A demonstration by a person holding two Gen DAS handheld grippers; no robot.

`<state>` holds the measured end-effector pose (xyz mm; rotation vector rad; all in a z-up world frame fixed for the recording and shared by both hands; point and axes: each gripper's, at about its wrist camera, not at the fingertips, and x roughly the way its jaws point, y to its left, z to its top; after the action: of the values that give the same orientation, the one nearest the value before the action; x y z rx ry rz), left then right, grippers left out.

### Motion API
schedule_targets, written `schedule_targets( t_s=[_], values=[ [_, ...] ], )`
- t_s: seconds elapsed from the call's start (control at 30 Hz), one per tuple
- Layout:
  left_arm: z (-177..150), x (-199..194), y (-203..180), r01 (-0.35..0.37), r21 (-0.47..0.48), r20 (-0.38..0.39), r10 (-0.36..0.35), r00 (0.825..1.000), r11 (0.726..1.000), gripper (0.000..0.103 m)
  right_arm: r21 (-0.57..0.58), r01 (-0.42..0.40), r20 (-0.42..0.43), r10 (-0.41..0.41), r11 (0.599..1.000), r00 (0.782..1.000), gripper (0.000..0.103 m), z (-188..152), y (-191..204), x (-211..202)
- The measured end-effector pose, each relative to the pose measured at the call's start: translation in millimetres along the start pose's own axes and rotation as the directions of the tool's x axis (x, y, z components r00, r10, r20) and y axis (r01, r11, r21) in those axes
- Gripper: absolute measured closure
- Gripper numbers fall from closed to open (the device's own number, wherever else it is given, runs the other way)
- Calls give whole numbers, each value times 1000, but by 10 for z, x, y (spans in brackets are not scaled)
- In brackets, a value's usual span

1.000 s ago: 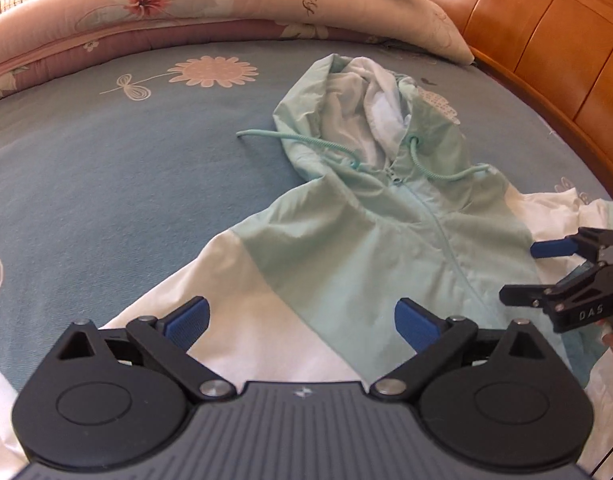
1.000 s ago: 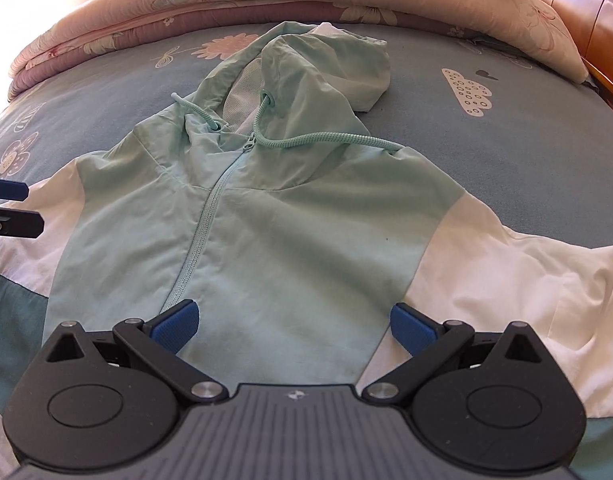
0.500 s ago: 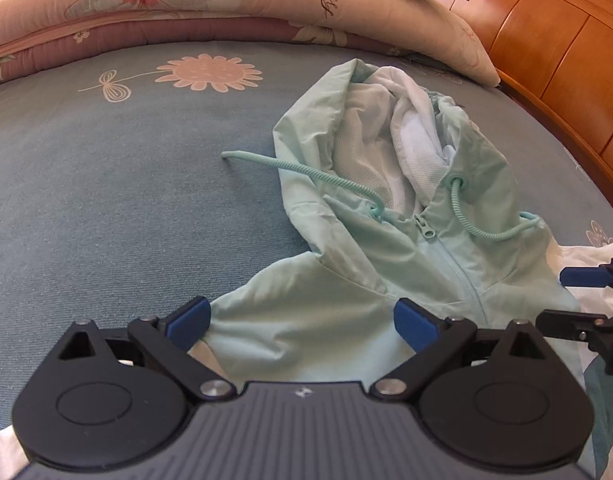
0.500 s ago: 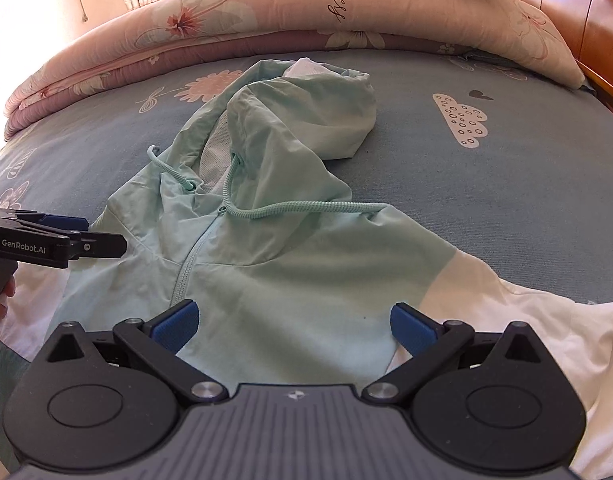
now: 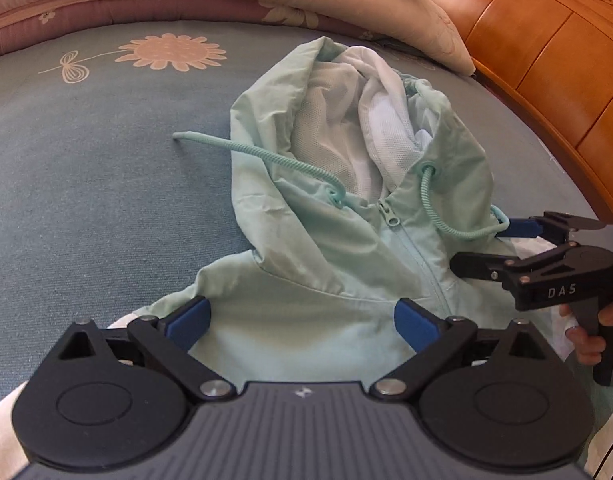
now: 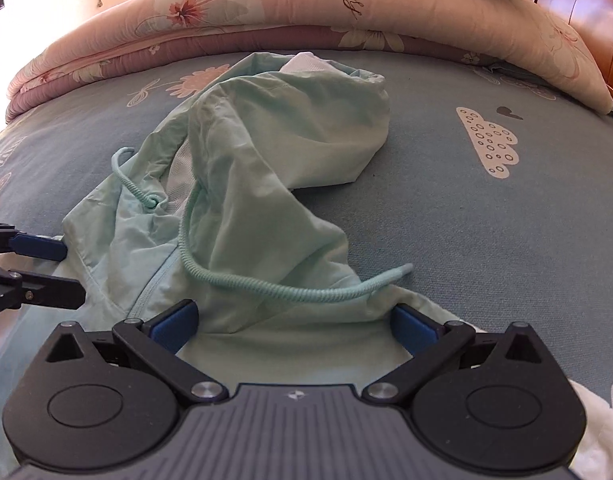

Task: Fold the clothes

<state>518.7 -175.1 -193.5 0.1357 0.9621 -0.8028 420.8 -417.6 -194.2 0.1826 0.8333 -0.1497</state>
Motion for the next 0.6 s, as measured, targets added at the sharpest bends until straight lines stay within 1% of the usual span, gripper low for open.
schedule_targets(
  t_s=[0.1, 0.23, 0.3, 0.4, 0.53, 0.6],
  values=[
    [22, -3, -61, -19, 41, -10, 19, 1000, 999, 4, 17, -6, -13, 7, 1000, 1000, 0, 144, -85, 62],
    [-4, -195, -91, -24, 10, 10, 23, 1000, 1000, 4, 43, 6, -20, -5, 999, 1000, 0, 214, -84, -194],
    [-60, -334, -135, -12, 2, 27, 12, 1000, 1000, 4, 60, -11, -16, 12, 998, 1000, 0, 104, -27, -408],
    [-180, -487, -256, 6, 39, 26, -7, 1000, 999, 4, 88, -41, -22, 44, 995, 999, 0, -92, 75, -703],
    [-367, -559, -410, 33, 94, -15, -32, 999, 995, 4, 87, -93, -59, 98, 992, 993, 0, -349, 269, -834],
    [-456, -517, -452, 34, 106, -52, -28, 998, 994, 4, 80, -89, -81, 95, 993, 992, 0, -438, 313, -769]
  ],
)
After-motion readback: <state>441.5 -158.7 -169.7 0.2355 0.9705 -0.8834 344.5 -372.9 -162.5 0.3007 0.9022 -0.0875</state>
